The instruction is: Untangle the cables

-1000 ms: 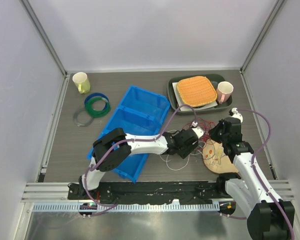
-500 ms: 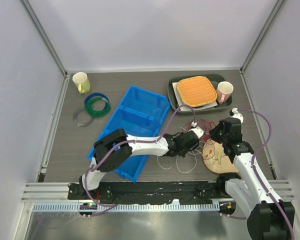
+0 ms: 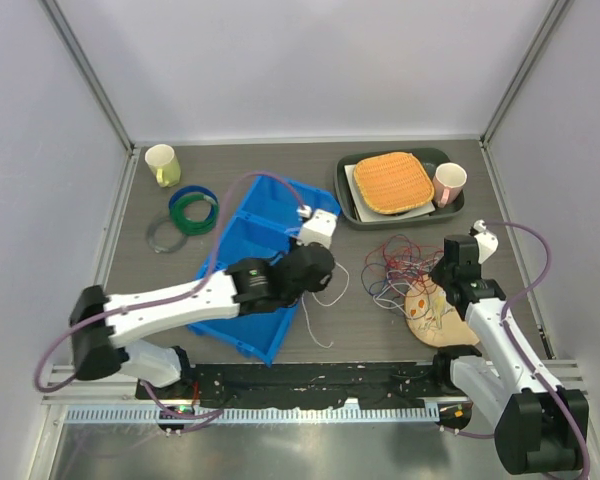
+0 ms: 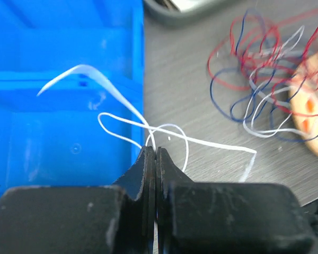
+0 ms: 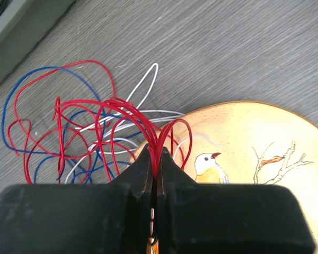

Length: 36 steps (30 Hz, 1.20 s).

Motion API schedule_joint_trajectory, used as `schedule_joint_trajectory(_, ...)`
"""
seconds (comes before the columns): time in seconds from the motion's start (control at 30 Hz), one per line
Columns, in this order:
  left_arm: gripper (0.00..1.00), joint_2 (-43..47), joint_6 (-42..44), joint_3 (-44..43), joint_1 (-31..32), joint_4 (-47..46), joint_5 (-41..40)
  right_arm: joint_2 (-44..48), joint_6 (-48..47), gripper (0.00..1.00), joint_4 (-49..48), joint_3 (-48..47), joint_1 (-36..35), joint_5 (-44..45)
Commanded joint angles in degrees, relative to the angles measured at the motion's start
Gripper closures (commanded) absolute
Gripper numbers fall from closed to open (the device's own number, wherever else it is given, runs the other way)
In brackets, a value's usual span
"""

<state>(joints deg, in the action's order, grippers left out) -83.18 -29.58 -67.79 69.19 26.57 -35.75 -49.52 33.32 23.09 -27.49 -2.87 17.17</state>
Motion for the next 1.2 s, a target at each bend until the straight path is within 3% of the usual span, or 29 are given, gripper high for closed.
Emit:
schedule_joint_trajectory(0.0,1.0,12.73,-3.38,2.48,-0.28,2.62,-7.58,-0.58,1.92,0.99,0.64,-2.57,0.15,6.38)
schedule_joint_trajectory(0.13,1.0,22.23,-0.4,3.89,-0.28,-1.51,-5.74,-0.84,0.87,0.99,-0.58,-2.84,0.15,3.15)
schedule_joint_trajectory(0.33,1.0,26.58,6.19,-1.27,-0.28,-5.73,-9.59,0.91,-1.77,0.99,-4.45,-1.78,0.15,-6.08)
schedule_joint_trajectory(0.47,1.0,23.69,10.59,-6.12,-0.28,-5.39,-16.01,1.53,-2.82,0.86,-6.65,-0.91,0.15,-12.15)
schedule_joint_trajectory(0.53,1.0,22.1,9.99,-9.01,-0.28,-2.76,-20.3,1.53,-3.61,0.75,-7.36,-0.82,0.06,-14.61)
schedule_joint_trajectory(0.57,1.0,21.48,9.29,-9.81,-0.28,-1.7,-21.72,1.44,-3.61,0.58,-7.36,-0.82,0.06,-14.97)
schedule_joint_trajectory(0.7,1.0,18.15,5.95,-16.04,-0.28,5.68,-24.81,0.39,-3.88,0.17,-8.15,-0.64,-0.03,-16.38)
schedule_joint_trajectory(0.8,1.0,17.09,5.68,-22.11,-0.37,12.7,-21.48,-0.49,-3.97,0.12,-8.24,-0.73,0.06,-16.46)
schedule_joint_trajectory(0.9,1.0,17.52,1.3,-24.32,-0.28,21.22,-23.04,-0.23,-3.88,0.1,-8.15,-0.82,-0.03,-16.38)
schedule_joint_trajectory(1.03,1.0,21.81,-12.65,-18.37,-0.28,29.5,-24.28,-0.05,-3.79,0.09,-8.5,-0.64,0.06,-16.46)
schedule_joint_trajectory(1.17,1.0,25.33,-21.19,-13.17,-0.28,36.34,-23.76,-0.67,-3.96,0.09,-8.15,-0.82,0.06,-16.2)
